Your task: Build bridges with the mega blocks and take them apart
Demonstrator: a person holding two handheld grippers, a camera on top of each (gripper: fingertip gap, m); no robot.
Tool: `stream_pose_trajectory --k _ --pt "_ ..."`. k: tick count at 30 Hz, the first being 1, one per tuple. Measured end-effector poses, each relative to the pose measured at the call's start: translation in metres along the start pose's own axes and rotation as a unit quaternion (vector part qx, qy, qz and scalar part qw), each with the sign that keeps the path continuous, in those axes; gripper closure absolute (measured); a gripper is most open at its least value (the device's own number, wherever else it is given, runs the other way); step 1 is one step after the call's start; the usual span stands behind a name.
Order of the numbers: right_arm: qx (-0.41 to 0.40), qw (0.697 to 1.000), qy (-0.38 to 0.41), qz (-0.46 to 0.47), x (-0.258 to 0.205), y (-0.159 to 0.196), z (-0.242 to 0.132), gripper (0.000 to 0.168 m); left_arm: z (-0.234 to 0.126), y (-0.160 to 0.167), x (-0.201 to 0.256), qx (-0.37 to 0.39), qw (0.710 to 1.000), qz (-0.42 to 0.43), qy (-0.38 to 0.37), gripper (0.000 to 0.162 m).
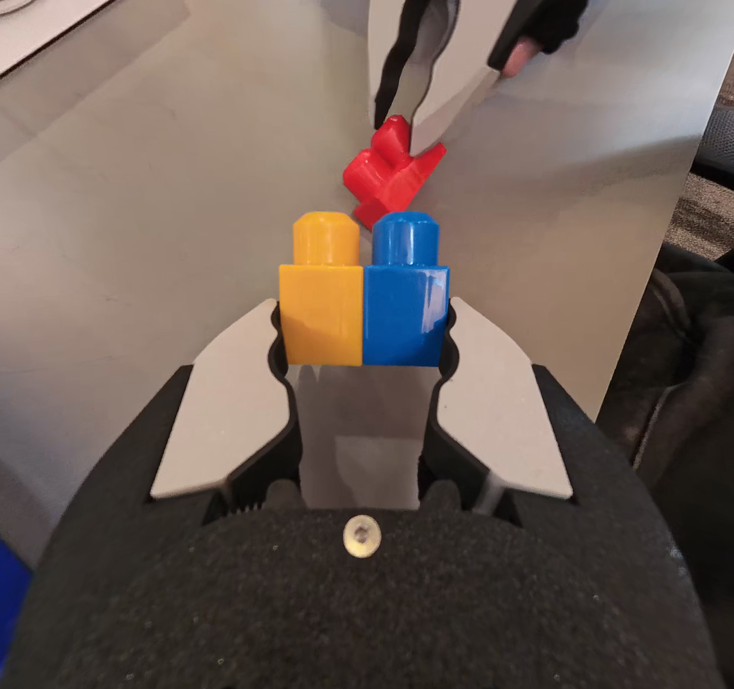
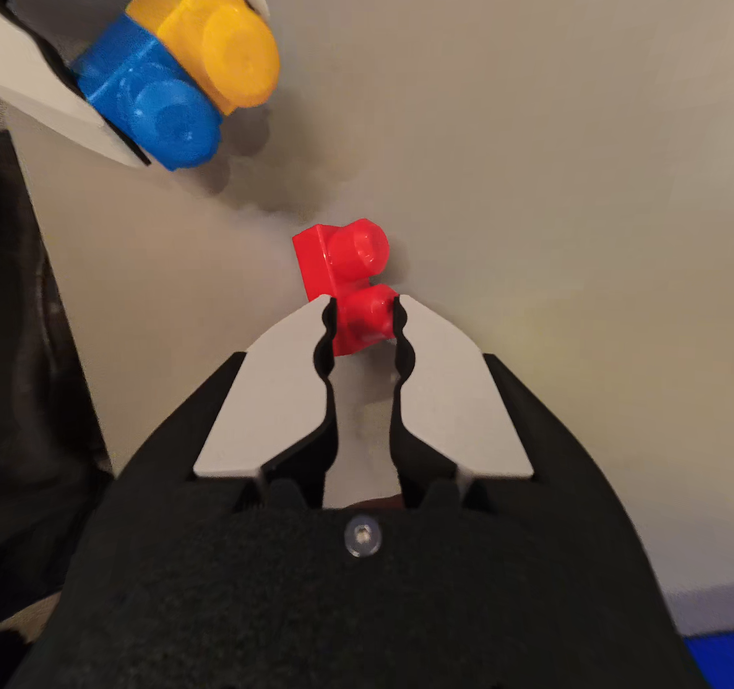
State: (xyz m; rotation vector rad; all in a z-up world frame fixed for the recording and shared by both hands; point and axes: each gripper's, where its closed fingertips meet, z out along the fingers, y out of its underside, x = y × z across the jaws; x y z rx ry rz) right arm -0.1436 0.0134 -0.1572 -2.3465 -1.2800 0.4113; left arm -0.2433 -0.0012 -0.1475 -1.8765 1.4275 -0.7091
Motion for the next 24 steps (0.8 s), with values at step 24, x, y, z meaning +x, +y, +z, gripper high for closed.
stream_pose_trajectory --k 24 --pt "-0.052 0.987 0.101 -0.109 -0.034 0.006 0.025 0.136 0.000 0.006 -0.007 -0.014 0.999 0.025 -0.024 0.087"
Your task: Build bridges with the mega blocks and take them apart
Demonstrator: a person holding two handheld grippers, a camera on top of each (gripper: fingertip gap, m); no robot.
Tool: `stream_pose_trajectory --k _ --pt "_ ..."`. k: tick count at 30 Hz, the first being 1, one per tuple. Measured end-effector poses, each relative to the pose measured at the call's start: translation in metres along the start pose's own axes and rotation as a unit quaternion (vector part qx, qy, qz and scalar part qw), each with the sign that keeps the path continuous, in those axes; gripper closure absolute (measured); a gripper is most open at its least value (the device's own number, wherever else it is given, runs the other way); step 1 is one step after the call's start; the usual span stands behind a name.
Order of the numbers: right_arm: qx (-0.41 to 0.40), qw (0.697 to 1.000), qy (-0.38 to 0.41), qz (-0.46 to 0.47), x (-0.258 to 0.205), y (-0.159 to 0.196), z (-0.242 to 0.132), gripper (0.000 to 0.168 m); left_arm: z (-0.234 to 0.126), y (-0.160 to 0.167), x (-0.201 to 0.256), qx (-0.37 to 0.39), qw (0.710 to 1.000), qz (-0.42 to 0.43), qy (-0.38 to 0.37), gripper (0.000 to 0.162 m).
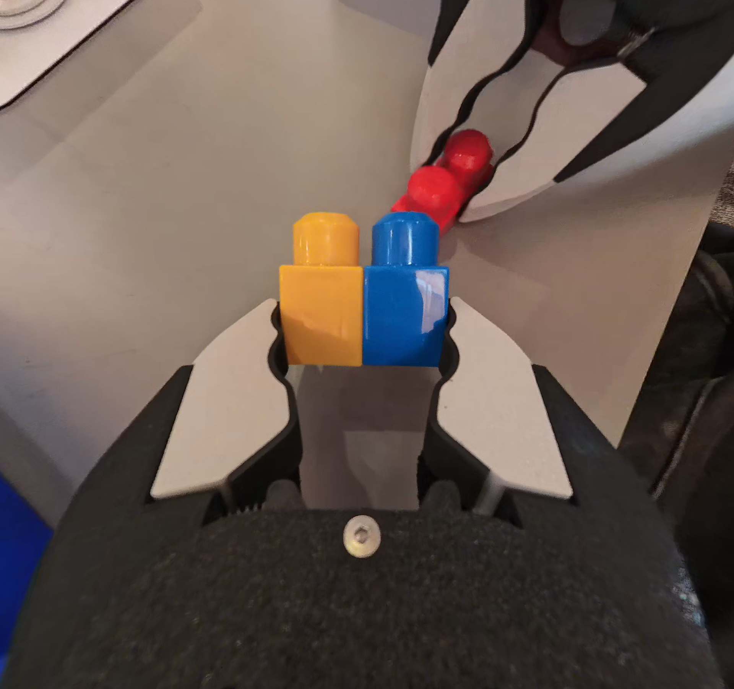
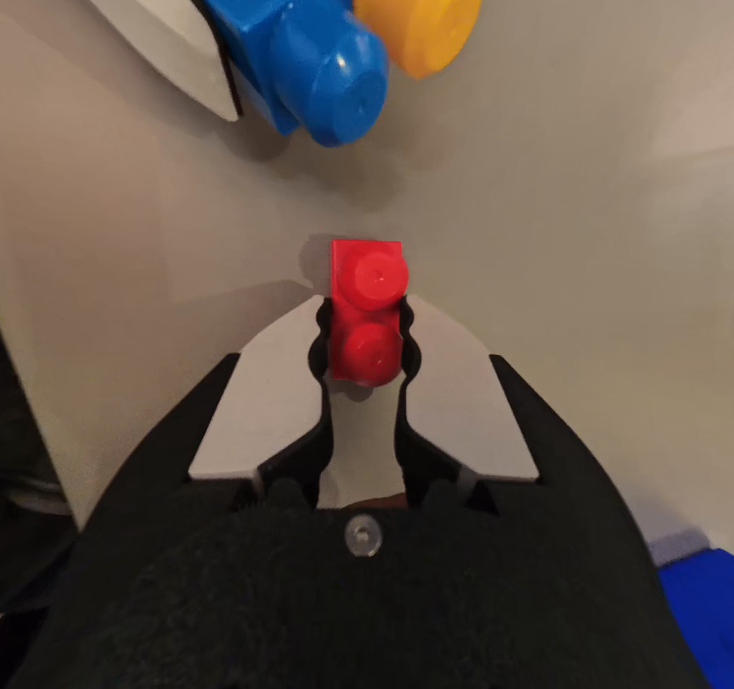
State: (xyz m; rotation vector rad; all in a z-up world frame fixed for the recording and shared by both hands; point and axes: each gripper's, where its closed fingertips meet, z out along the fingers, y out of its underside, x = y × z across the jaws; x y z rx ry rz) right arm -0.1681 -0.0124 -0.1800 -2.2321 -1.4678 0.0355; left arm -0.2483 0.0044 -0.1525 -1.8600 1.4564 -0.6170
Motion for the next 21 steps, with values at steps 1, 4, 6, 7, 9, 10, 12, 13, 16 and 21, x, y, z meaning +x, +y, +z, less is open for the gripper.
stream_pose_trajectory --k 1,4,6,7,9,10,12,13,16,21 --pt "0.001 1.000 0.010 0.004 0.006 -0.002 0.000 0.136 0.000 0.000 -0.001 0.001 1.000 0.004 -0.003 0.087" --pt "0.060 0.997 0.017 0.056 0.026 -0.012 -0.018 0.136 -0.002 -0.003 -0.004 0.008 0.999 0.024 -0.021 0.087" --pt "0.116 0.987 0.009 0.112 0.041 -0.016 -0.039 0.136 -0.005 -0.006 -0.008 0.017 0.998 0.040 -0.037 0.087" --pt "0.153 0.978 0.003 0.140 0.048 -0.018 -0.052 0.136 -0.007 -0.008 -0.010 0.023 0.997 0.048 -0.046 0.087" --pt "0.244 0.944 -0.018 0.220 0.060 -0.023 -0.078 0.136 -0.010 -0.012 -0.015 0.034 0.996 0.060 -0.058 0.087" --pt "0.292 0.916 -0.047 0.270 0.064 -0.024 -0.089 0.136 -0.011 -0.014 -0.017 0.040 0.995 0.063 -0.061 0.087" --pt "0.350 0.865 -0.111 0.343 0.069 -0.022 -0.100 0.136 -0.013 -0.020 -0.023 0.050 0.994 0.068 -0.064 0.087" --pt "0.372 0.845 -0.128 0.362 0.072 -0.021 -0.104 0.136 -0.013 -0.025 -0.027 0.055 0.994 0.073 -0.066 0.087" --pt "0.427 0.780 -0.195 0.413 0.073 -0.032 -0.114 0.136 -0.013 -0.044 -0.038 0.071 0.986 0.120 -0.086 0.087" --pt "0.428 0.766 -0.211 0.431 0.066 -0.052 -0.103 0.136 -0.004 -0.073 -0.041 0.056 0.964 0.225 -0.129 0.087"
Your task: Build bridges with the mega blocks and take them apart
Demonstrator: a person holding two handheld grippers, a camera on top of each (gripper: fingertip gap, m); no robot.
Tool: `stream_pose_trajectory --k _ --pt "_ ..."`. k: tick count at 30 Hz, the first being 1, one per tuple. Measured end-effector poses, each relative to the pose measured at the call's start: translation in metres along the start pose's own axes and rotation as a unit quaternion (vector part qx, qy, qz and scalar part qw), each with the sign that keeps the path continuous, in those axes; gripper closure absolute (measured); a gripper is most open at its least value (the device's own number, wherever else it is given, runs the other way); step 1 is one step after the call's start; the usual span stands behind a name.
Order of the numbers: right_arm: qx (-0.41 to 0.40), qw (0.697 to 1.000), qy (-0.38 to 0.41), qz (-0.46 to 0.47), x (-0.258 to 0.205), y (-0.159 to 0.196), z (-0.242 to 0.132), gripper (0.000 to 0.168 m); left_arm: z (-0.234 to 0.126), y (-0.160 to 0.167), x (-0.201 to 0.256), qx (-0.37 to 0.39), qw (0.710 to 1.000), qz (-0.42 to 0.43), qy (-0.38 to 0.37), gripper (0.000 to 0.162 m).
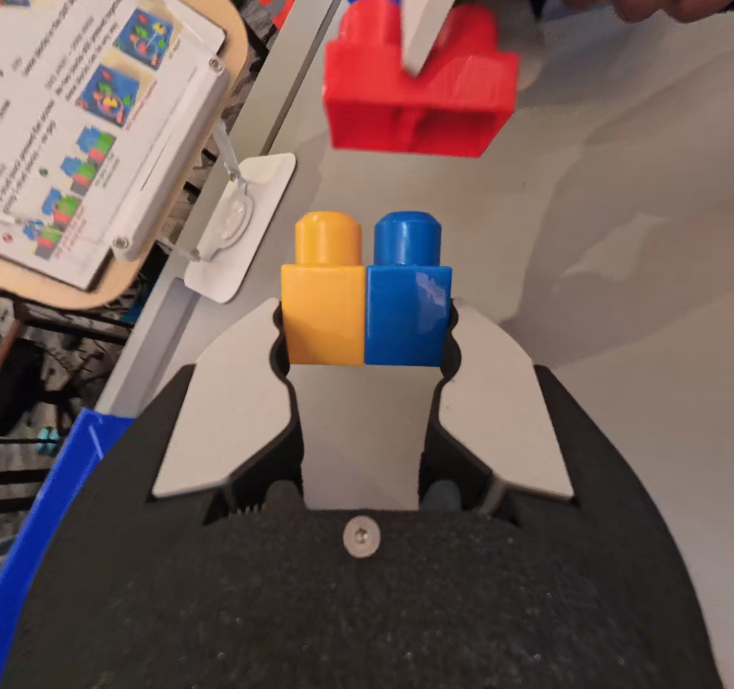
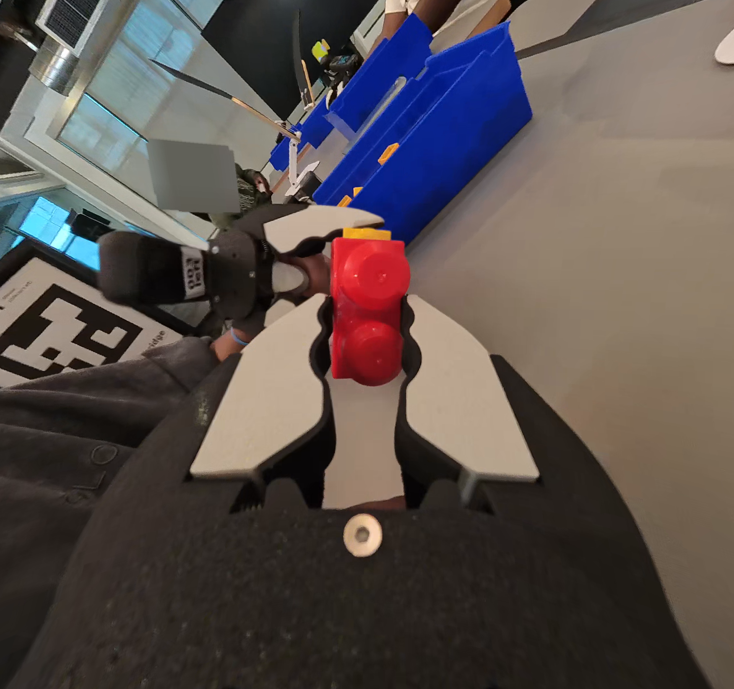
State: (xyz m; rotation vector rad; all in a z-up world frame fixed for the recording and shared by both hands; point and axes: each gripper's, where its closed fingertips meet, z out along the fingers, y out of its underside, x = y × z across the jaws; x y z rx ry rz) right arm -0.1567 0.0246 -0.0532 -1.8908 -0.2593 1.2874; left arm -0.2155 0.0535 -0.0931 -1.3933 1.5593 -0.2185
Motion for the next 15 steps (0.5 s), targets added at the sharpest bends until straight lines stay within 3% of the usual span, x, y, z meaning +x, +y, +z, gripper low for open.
stream_pose_trajectory --k 5,15 --pt "0.007 1.000 0.020 -0.009 0.007 -0.003 0.006 0.136 0.015 -0.016 0.009 -0.003 0.998 0.055 -0.006 0.087" --pt "-0.013 1.000 0.015 -0.010 0.019 0.012 0.004 0.136 0.032 -0.027 0.022 0.010 0.999 0.034 0.022 0.088"
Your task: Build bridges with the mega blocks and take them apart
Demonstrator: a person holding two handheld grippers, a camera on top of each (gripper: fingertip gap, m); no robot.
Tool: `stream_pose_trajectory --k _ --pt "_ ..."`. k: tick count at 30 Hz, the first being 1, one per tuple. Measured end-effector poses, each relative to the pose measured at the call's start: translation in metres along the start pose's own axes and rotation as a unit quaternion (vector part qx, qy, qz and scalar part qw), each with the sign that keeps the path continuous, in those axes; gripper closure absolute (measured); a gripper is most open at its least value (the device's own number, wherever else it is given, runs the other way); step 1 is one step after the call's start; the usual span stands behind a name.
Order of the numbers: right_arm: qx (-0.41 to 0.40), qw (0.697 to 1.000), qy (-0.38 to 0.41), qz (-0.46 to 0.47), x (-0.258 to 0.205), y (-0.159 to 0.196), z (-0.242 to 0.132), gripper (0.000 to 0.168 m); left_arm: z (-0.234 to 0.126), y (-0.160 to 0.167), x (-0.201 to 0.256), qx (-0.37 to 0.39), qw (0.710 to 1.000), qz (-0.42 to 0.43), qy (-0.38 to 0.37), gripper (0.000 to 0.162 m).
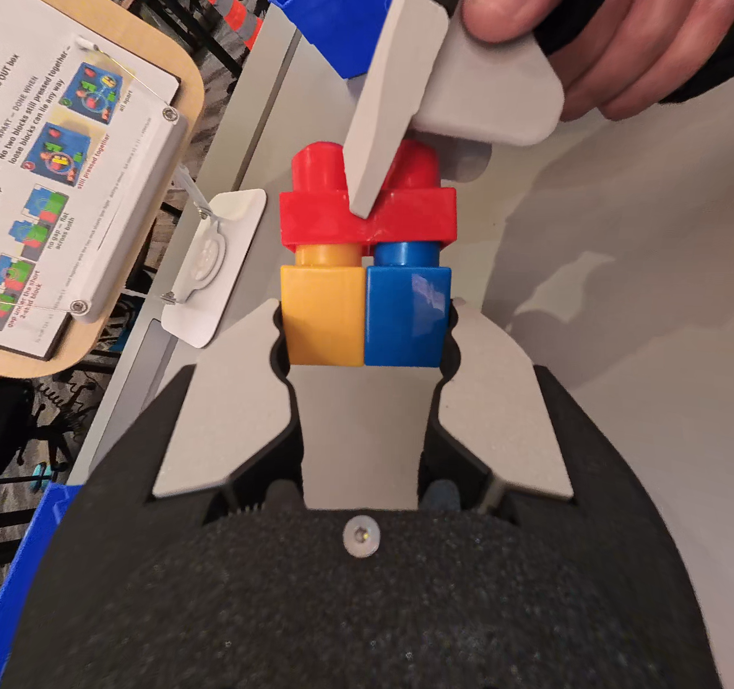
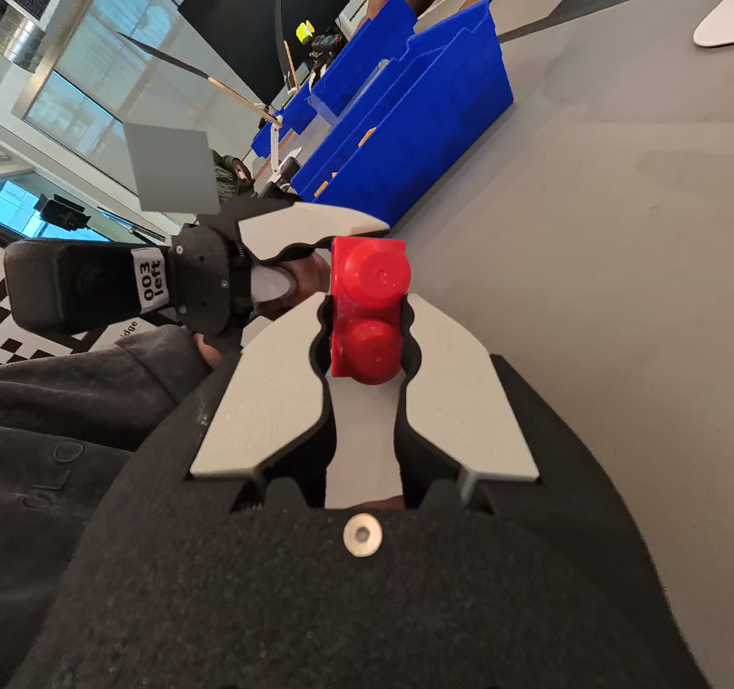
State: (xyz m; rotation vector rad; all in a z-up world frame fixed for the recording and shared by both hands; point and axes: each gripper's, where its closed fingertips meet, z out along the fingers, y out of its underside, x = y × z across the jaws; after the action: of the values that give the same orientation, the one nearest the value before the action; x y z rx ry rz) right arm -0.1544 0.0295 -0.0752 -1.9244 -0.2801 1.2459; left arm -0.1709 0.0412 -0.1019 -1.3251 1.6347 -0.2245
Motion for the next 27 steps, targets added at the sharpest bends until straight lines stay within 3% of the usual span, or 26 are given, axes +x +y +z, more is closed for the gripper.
stream_pose_trajectory --k 6,27 --pt "-0.002 0.999 0.037 -0.001 0.008 0.005 0.002 0.136 0.008 0.004 0.004 -0.014 1.000 0.002 -0.001 0.088" --pt "0.010 0.998 0.038 0.049 0.024 0.022 0.008 0.135 0.025 0.008 0.017 -0.028 1.000 -0.007 0.009 0.088"
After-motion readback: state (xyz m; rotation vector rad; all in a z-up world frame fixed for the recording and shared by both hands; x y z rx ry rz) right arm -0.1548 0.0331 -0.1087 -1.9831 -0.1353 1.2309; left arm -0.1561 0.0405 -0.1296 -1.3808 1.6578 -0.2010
